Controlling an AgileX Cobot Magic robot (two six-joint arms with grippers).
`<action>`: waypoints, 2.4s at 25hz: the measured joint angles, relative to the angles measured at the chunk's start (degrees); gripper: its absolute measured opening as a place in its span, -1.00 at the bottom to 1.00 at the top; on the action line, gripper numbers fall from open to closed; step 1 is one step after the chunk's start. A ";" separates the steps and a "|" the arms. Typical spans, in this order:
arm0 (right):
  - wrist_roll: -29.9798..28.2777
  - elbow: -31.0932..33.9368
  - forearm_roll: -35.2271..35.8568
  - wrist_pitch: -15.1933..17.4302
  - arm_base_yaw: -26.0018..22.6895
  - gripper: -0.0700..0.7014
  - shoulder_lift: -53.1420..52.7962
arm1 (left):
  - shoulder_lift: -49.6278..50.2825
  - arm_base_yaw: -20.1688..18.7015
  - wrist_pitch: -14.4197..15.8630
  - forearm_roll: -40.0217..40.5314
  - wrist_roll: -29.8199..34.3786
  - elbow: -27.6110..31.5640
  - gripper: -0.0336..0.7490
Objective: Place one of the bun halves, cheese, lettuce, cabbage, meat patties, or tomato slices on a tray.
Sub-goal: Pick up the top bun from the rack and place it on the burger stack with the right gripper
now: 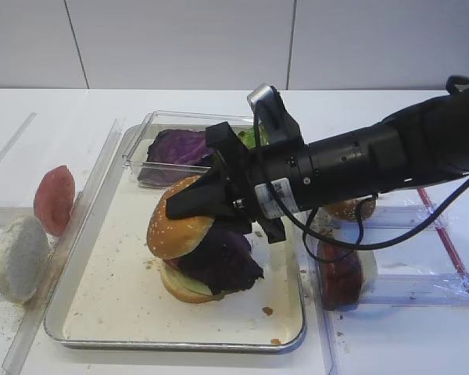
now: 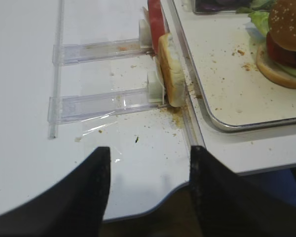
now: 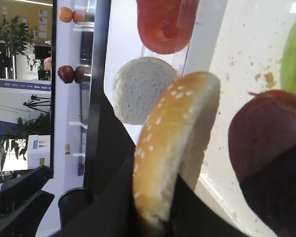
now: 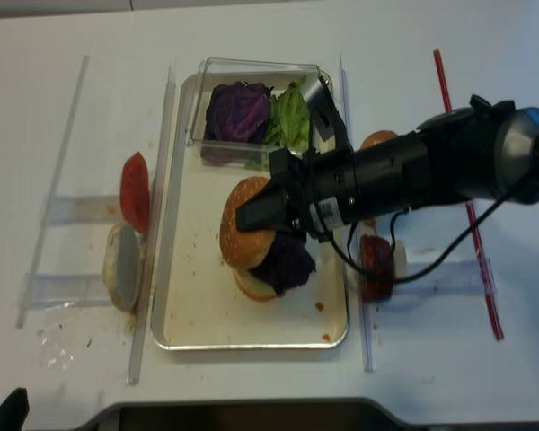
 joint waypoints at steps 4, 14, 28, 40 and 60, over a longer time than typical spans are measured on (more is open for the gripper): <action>-0.35 0.00 0.00 -1.79 0.00 -0.48 -0.01 | 0.00 0.00 0.00 0.00 0.00 0.00 -0.02; -0.11 0.00 -0.59 -2.94 -2.50 -0.48 -0.01 | 0.00 0.00 0.00 0.00 0.00 0.00 -0.02; 0.51 0.00 -1.27 -0.64 -2.85 -0.48 -0.01 | 0.00 0.00 0.00 0.00 0.00 0.00 -0.02; 1.04 0.00 -3.58 -2.11 -2.85 -0.48 -0.01 | 0.00 0.00 0.00 0.00 0.00 0.00 -0.02; 8.50 -0.26 -10.36 -5.30 -2.85 0.32 -0.01 | 0.00 0.00 0.00 0.00 0.00 0.00 -0.02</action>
